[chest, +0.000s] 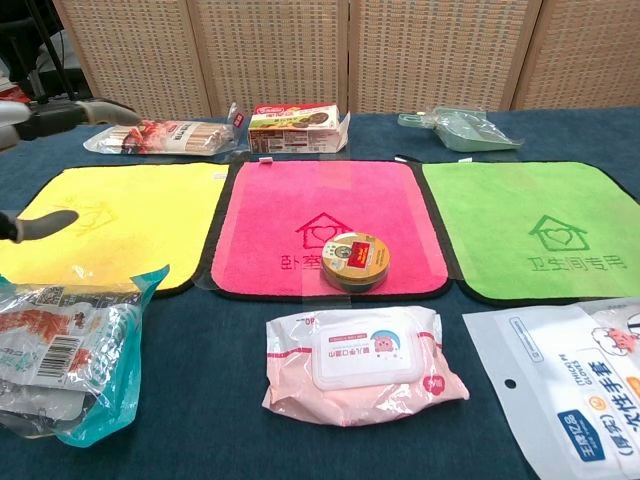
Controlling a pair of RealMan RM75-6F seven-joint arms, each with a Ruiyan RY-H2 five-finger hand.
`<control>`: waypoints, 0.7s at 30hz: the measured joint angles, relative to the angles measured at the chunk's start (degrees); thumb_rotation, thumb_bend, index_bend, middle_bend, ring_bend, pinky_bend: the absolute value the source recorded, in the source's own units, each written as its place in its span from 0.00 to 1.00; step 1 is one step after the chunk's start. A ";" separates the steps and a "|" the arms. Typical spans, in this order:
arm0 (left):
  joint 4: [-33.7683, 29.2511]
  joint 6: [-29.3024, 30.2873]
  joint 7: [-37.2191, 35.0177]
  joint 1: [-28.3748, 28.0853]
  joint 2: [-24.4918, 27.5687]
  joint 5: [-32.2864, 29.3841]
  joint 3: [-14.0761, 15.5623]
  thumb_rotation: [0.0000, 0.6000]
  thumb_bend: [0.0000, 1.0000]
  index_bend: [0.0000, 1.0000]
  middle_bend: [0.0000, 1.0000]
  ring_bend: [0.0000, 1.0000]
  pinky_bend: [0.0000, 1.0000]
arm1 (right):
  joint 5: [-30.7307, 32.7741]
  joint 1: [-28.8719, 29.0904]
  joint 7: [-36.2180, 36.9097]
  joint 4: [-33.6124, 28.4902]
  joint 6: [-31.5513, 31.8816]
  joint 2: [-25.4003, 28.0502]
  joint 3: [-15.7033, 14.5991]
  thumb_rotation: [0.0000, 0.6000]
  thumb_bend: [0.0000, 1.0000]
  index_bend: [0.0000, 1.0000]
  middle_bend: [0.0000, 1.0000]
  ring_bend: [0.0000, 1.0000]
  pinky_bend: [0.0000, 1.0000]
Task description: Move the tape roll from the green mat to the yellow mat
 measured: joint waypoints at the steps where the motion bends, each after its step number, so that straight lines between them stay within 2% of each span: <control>1: -0.28 -1.83 -0.24 -1.37 0.39 -0.13 -0.44 1.00 0.52 0.08 0.00 0.00 0.00 | 0.01 -0.08 0.22 0.06 -0.14 0.01 0.23 1.00 0.39 0.15 0.04 0.00 0.07; 4: -0.64 -8.59 -0.62 -6.47 1.42 -0.84 -1.99 1.00 0.67 0.08 0.00 0.00 0.00 | 0.13 -0.37 0.96 0.34 -0.80 0.08 0.98 1.00 0.39 0.15 0.04 0.00 0.07; 7: -0.35 -14.69 0.12 -11.82 1.71 -1.76 -3.54 1.00 0.77 0.08 0.00 0.00 0.00 | 0.26 -0.62 1.58 0.54 -1.22 0.20 1.64 1.00 0.39 0.15 0.04 0.00 0.07; 14: 1.52 -24.26 3.07 -20.67 -0.28 -4.14 -5.93 1.00 0.89 0.08 0.00 0.00 0.00 | 0.69 -1.20 3.81 0.77 -2.10 0.72 3.11 1.00 0.39 0.15 0.04 0.00 0.07; 21: 5.67 -31.44 8.91 -29.48 -5.84 -6.36 -7.61 1.00 0.96 0.08 0.00 0.00 0.00 | 1.19 -1.79 6.28 1.20 -3.23 1.29 4.57 1.00 0.39 0.15 0.04 0.00 0.07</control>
